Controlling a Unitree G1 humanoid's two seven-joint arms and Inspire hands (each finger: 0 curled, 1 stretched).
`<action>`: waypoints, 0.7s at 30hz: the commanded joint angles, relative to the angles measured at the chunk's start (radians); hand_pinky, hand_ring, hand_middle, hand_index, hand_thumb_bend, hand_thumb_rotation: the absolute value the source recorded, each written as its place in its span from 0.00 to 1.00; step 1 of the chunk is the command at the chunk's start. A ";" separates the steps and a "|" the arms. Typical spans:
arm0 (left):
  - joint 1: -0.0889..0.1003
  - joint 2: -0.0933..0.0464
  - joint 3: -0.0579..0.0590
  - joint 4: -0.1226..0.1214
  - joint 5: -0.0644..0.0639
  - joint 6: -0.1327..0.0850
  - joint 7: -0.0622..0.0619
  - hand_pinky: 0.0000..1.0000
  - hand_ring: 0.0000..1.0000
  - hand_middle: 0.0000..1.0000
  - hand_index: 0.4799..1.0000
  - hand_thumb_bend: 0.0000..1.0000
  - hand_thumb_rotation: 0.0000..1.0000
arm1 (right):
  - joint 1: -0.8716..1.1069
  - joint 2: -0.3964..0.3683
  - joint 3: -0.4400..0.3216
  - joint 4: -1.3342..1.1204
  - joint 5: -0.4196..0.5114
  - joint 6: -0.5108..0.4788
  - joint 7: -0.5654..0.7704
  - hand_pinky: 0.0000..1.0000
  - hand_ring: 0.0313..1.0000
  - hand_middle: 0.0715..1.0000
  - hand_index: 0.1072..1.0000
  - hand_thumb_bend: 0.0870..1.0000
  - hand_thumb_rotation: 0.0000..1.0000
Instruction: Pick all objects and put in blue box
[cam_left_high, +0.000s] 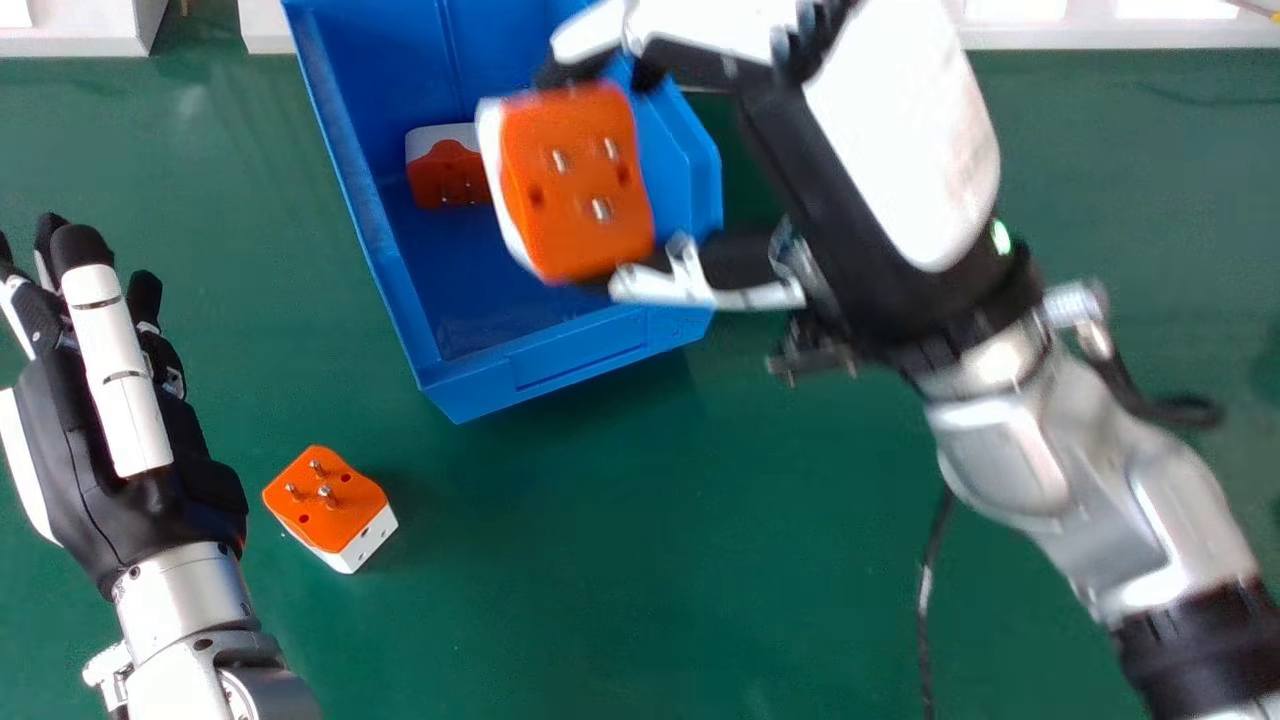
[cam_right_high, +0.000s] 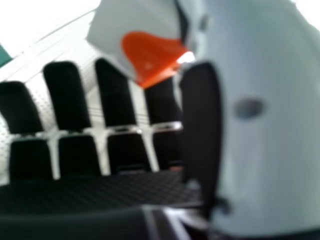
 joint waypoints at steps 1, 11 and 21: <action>-0.011 -0.020 -0.002 -0.015 0.006 -0.021 -0.004 0.96 1.00 1.00 1.00 0.57 0.73 | -0.117 0.005 0.024 0.091 -0.032 0.035 -0.058 0.32 0.42 0.46 0.41 0.45 0.00; -0.018 -0.017 0.001 -0.018 0.014 -0.032 -0.002 0.95 1.00 1.00 1.00 0.57 0.73 | -0.439 0.093 0.231 0.656 -0.141 0.233 -0.185 0.35 0.44 0.47 0.41 0.45 0.00; -0.024 -0.016 -0.001 -0.010 0.033 -0.041 0.008 0.93 1.00 1.00 1.00 0.55 0.76 | -0.514 0.176 0.407 0.920 -0.160 0.361 -0.192 0.34 0.46 0.49 0.45 0.45 0.00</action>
